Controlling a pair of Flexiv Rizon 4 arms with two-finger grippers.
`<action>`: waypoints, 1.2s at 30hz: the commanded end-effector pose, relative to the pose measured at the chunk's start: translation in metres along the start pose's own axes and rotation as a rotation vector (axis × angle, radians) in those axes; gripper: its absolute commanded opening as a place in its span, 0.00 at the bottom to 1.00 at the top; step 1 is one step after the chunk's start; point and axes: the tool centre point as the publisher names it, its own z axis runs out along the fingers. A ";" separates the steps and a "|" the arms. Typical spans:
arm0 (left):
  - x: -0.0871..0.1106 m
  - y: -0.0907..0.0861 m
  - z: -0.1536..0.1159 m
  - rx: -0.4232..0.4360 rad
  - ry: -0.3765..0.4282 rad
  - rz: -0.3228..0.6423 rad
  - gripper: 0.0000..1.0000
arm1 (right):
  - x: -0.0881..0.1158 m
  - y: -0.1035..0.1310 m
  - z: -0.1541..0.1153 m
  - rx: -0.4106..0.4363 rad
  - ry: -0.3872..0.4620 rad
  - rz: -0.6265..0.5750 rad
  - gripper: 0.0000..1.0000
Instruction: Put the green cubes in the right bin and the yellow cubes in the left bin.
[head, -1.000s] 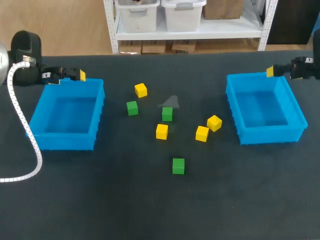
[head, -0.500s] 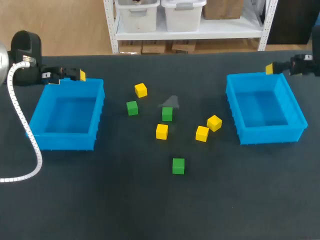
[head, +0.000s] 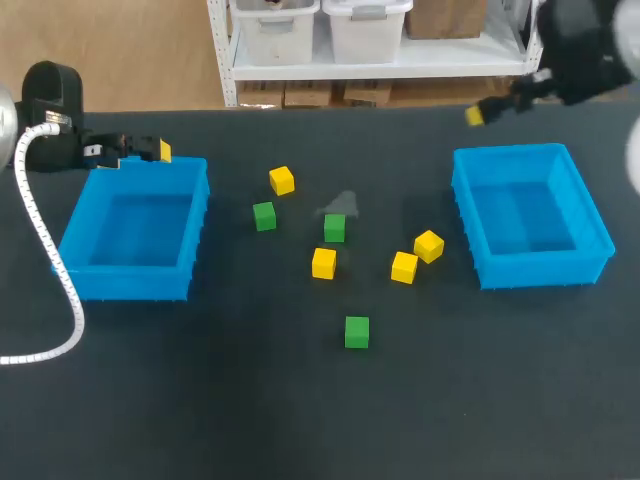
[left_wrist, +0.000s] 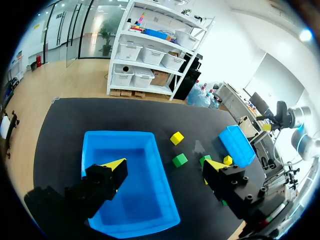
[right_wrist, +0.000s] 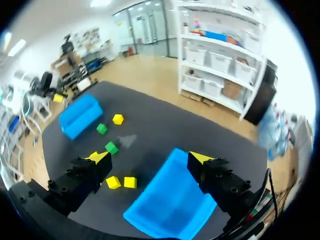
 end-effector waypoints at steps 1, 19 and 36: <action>0.001 0.003 0.000 0.012 -0.006 0.003 1.00 | -0.026 0.011 0.035 -0.060 0.086 -0.087 1.00; 0.001 0.003 0.000 0.012 -0.006 0.003 1.00 | -0.017 0.079 0.136 -0.159 0.336 -0.361 1.00; 0.001 0.003 0.000 0.012 -0.006 0.003 1.00 | 0.030 0.108 0.171 -0.138 0.494 -0.524 1.00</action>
